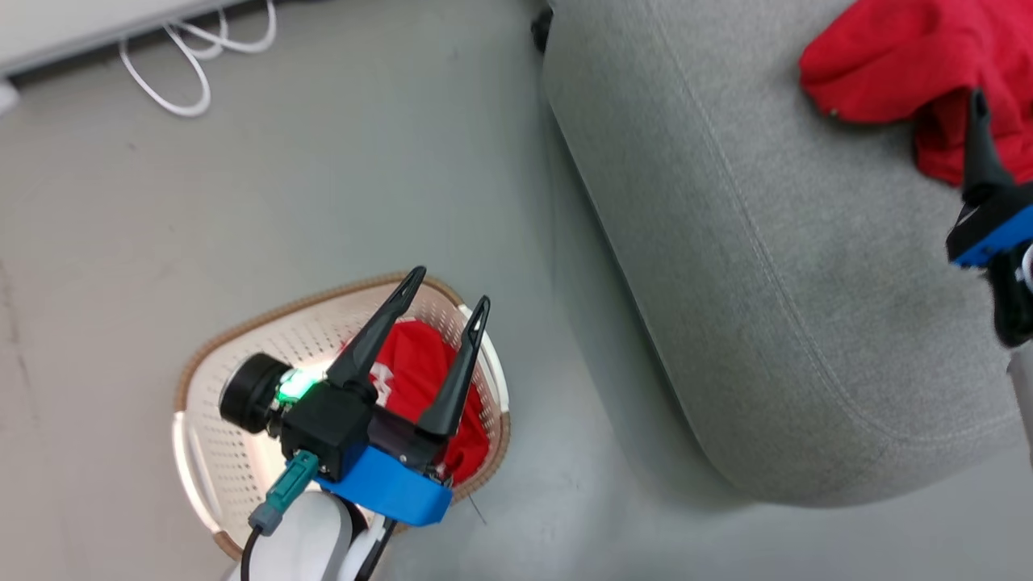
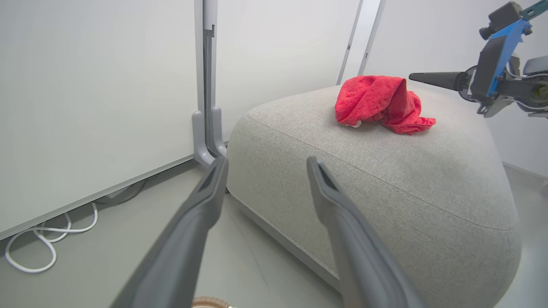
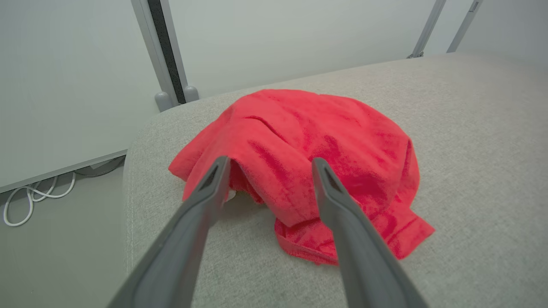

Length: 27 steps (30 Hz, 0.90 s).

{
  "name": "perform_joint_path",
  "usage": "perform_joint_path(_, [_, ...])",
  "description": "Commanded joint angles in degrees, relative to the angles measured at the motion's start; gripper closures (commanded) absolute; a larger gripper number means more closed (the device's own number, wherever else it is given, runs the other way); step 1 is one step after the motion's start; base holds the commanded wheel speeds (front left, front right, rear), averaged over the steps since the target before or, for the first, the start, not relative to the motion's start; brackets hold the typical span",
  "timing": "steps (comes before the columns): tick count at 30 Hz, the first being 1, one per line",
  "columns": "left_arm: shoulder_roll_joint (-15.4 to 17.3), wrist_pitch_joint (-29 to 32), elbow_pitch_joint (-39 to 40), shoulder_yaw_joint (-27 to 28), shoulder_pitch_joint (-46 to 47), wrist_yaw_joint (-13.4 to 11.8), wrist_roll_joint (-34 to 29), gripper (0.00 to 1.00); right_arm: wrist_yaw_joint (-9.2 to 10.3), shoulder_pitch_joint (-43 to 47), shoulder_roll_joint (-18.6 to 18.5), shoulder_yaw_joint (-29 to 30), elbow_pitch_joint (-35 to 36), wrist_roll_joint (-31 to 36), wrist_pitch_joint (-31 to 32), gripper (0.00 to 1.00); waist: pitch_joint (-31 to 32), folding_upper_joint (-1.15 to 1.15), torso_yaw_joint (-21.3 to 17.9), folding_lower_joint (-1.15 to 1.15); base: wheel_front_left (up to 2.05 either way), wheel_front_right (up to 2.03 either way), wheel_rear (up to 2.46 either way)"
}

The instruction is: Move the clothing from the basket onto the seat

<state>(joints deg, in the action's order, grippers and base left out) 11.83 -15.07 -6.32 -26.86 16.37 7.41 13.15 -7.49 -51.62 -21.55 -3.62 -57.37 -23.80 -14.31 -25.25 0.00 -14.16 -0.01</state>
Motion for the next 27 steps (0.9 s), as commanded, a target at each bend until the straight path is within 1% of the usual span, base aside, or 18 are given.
perform_joint_path(1, [-0.58,-0.16,-0.55,0.64,-1.52,0.1,0.37,0.0,-0.01,2.36,0.12,-0.55,1.02,0.22,-0.41,0.0,5.96,0.0,2.51,0.01,0.0,0.0,0.0])
perform_joint_path(5, [-2.23,-0.16,-2.5,2.24,-4.32,0.1,0.89,0.0,-0.01,8.7,0.16,-1.22,4.41,1.58,-0.62,0.0,11.71,0.0,4.43,0.01,0.0,0.0,0.0])
perform_joint_path(9, [-3.64,-0.16,-3.87,4.7,-7.03,0.1,1.1,0.0,-0.01,14.76,1.33,-2.16,9.31,2.79,-0.66,0.0,15.97,0.0,6.06,0.01,0.0,0.0,0.0])
perform_joint_path(12, [-4.41,-0.16,-4.77,6.34,-8.92,0.1,1.43,0.0,-0.01,19.8,1.77,-1.04,13.56,3.73,-0.08,0.0,18.61,0.0,7.64,0.01,0.0,0.0,0.0])
perform_joint_path(18, [-5.48,-0.16,-6.24,11.18,-12.11,0.1,1.38,0.0,-0.01,29.36,4.95,2.18,24.91,7.25,3.01,0.0,21.44,0.0,10.28,0.01,0.0,0.0,0.0])
perform_joint_path(24, [-5.86,-0.16,-7.57,15.63,-14.19,0.1,1.15,0.0,-0.01,38.6,9.97,4.23,36.78,11.46,6.39,0.0,23.15,0.0,13.19,0.01,0.0,0.0,0.0])
perform_joint_path(27, [-5.84,-0.16,-8.71,17.63,-14.51,0.1,1.5,0.0,-0.01,42.42,12.25,4.7,40.69,12.42,7.63,0.0,23.84,0.0,14.84,0.01,0.0,0.0,0.0])
